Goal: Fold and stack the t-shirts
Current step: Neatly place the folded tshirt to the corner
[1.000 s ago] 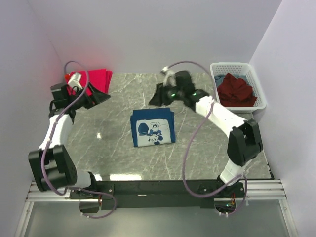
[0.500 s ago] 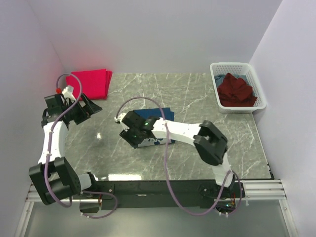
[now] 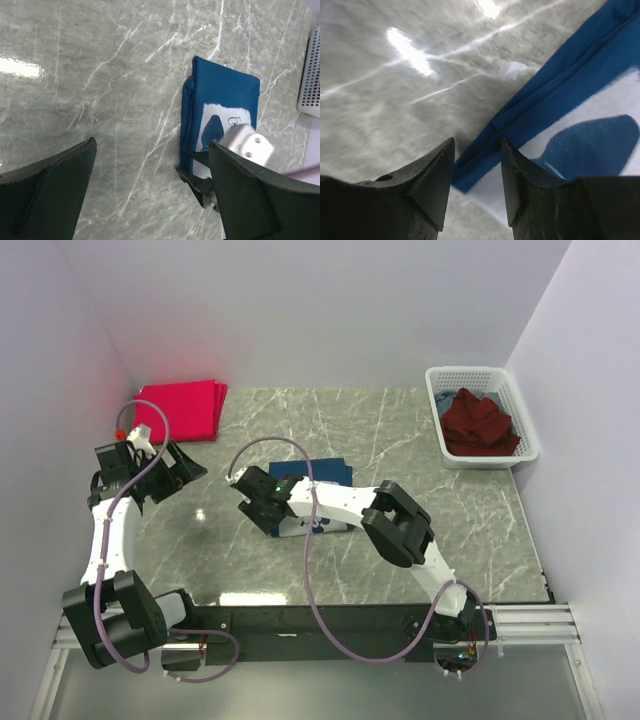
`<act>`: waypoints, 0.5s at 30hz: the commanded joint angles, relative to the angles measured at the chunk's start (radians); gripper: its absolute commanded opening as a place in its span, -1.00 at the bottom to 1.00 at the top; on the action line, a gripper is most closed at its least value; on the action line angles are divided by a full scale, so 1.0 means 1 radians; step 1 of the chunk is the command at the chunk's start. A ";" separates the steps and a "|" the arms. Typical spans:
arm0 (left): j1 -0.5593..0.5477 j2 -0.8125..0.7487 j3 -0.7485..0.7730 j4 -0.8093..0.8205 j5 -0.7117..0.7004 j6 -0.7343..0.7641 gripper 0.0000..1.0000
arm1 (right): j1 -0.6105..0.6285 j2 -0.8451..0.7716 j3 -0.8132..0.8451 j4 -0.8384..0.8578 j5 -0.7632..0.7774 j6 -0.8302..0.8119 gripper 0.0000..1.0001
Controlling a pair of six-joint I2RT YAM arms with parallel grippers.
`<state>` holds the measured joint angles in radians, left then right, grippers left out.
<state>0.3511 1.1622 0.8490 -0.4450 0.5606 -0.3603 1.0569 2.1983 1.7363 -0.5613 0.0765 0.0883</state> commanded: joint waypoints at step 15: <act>-0.004 0.019 -0.120 0.211 0.033 -0.140 0.99 | -0.044 0.036 -0.060 -0.005 -0.041 0.041 -1.00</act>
<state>0.3508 1.1744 0.7700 -0.3290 0.5568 -0.4400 1.0325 2.2253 1.7252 -0.5377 0.1028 0.1143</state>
